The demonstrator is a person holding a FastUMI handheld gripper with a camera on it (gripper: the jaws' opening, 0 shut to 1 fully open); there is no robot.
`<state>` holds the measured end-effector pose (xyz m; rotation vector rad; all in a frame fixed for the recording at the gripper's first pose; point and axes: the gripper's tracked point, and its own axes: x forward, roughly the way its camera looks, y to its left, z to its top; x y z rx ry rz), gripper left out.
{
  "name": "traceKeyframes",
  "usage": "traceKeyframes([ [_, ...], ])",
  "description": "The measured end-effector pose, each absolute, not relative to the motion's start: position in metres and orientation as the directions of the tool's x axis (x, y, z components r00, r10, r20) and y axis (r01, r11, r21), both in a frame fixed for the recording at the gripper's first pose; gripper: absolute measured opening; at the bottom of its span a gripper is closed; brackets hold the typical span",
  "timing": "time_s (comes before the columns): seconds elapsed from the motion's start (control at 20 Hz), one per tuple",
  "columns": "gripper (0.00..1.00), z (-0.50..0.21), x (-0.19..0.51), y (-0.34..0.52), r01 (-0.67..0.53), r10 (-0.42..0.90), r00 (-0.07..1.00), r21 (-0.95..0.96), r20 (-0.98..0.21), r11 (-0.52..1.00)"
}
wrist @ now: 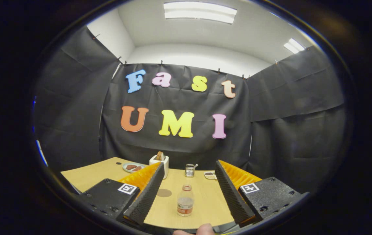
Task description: Take the bottle from table, then pour the juice into the cup, finally place the bottle on the coaster
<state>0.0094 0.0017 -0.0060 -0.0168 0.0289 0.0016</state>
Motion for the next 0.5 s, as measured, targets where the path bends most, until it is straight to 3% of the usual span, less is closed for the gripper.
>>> traceKeyframes([
  [0.5, 0.99, -0.028, 0.015, -0.011, -0.001, 0.001, 0.998, 0.004, -0.058, 1.000],
])
